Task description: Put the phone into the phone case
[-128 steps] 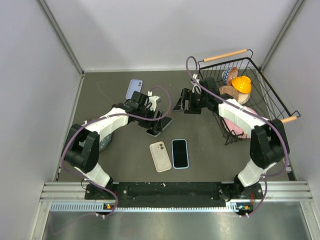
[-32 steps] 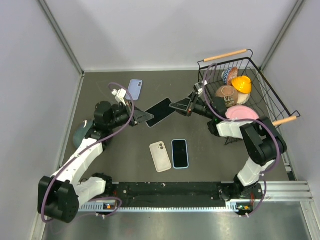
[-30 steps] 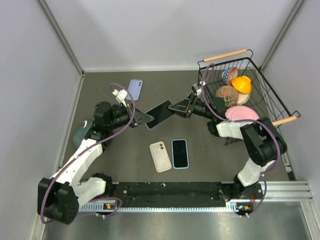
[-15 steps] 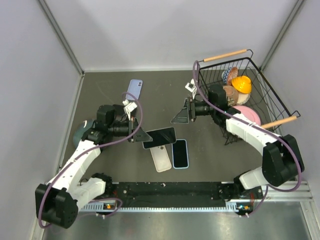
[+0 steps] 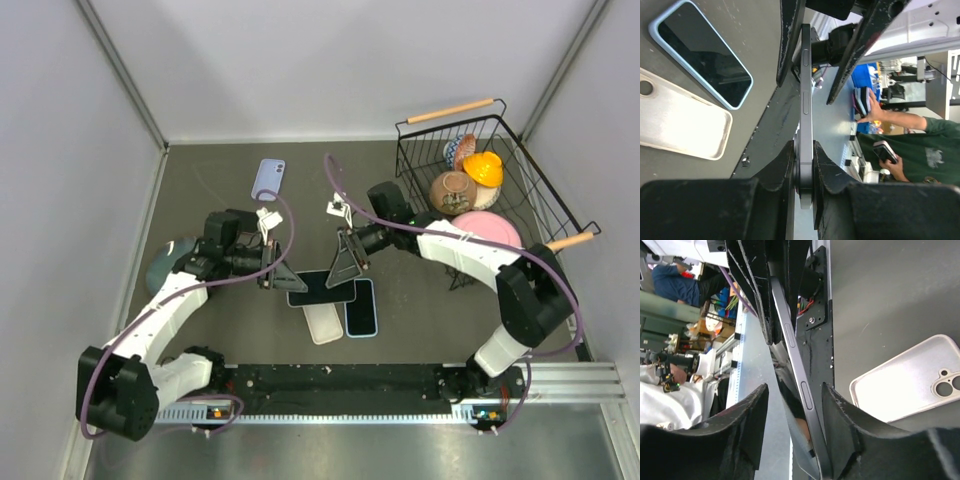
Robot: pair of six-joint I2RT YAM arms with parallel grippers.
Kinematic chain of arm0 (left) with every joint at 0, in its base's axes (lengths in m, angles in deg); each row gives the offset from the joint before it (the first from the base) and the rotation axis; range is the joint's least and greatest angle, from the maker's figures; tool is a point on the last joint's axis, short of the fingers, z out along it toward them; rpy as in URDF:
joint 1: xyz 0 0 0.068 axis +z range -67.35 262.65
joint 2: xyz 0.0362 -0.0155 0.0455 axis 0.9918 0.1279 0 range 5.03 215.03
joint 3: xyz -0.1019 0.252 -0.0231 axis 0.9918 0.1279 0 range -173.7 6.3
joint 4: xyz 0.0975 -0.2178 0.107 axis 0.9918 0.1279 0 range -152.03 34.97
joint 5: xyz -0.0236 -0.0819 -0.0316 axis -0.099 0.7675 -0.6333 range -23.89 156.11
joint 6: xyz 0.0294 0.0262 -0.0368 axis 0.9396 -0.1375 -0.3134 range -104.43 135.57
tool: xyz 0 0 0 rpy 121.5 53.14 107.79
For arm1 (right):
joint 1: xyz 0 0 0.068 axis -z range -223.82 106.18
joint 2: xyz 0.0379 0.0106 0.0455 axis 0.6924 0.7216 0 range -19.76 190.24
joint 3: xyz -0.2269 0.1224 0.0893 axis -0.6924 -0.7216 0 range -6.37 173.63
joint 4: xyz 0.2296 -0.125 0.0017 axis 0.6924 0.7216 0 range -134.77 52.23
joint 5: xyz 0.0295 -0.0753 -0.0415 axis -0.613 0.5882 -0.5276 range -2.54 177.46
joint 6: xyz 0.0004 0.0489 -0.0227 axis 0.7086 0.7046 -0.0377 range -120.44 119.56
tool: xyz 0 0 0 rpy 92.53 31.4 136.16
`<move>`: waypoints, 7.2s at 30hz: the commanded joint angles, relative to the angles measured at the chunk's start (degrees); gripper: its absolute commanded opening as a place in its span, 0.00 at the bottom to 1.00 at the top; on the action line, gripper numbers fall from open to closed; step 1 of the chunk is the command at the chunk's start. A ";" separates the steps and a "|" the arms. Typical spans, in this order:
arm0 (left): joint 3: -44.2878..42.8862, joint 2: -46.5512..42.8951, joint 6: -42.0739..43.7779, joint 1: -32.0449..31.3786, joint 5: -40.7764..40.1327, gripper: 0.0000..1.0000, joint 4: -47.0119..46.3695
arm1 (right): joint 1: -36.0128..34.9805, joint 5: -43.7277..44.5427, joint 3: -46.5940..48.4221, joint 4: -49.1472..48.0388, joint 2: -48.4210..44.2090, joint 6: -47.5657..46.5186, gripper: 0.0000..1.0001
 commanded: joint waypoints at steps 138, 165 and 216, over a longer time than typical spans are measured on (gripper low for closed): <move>8.67 3.67 -11.99 -6.23 -48.51 0.49 -1.68 | -18.18 59.33 -19.99 -17.14 -3.92 33.28 0.64; 9.99 19.05 -12.61 -6.40 -45.44 0.37 -9.51 | -14.40 47.38 -16.20 -23.20 7.94 26.14 0.85; 10.87 15.98 -12.17 -6.32 -41.30 0.14 -8.54 | -10.10 35.95 -21.74 -47.99 9.53 43.02 0.23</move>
